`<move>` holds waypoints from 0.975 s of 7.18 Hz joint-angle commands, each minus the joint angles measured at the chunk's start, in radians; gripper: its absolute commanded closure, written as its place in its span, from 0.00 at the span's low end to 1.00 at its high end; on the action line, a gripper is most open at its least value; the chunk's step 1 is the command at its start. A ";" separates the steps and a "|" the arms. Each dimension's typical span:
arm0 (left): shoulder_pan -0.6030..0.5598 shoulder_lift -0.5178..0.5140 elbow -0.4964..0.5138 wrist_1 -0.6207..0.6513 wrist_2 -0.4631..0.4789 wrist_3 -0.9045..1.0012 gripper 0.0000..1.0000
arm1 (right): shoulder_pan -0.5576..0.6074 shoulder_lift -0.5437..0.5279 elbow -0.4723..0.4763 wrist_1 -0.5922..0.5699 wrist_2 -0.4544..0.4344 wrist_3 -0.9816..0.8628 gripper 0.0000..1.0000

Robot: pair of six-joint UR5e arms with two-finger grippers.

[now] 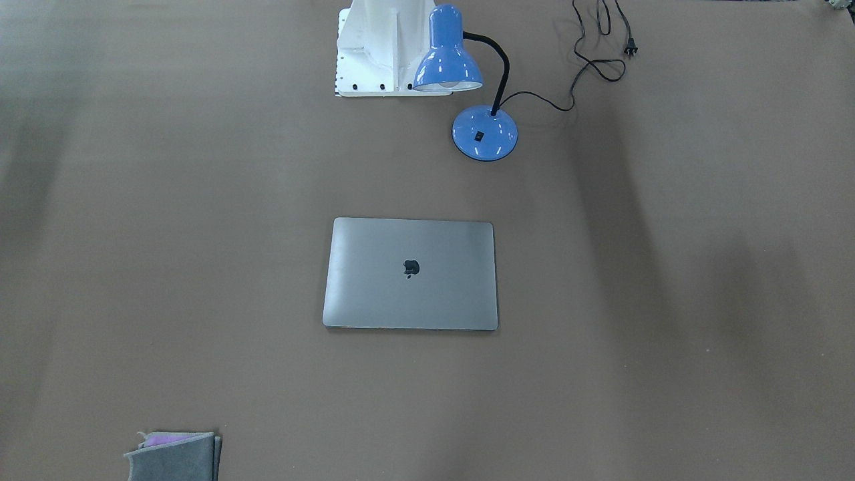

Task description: Close laptop

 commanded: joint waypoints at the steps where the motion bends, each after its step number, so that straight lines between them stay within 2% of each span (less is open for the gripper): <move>1: -0.001 0.002 -0.001 0.000 0.000 0.000 0.01 | 0.000 -0.011 -0.002 0.015 0.022 -0.002 0.00; 5: -0.001 0.002 -0.026 -0.002 0.000 0.001 0.01 | 0.000 -0.026 -0.002 0.015 0.086 -0.013 0.00; 7: -0.001 0.002 -0.032 -0.002 0.000 0.001 0.01 | -0.002 -0.031 -0.002 0.016 0.088 -0.020 0.00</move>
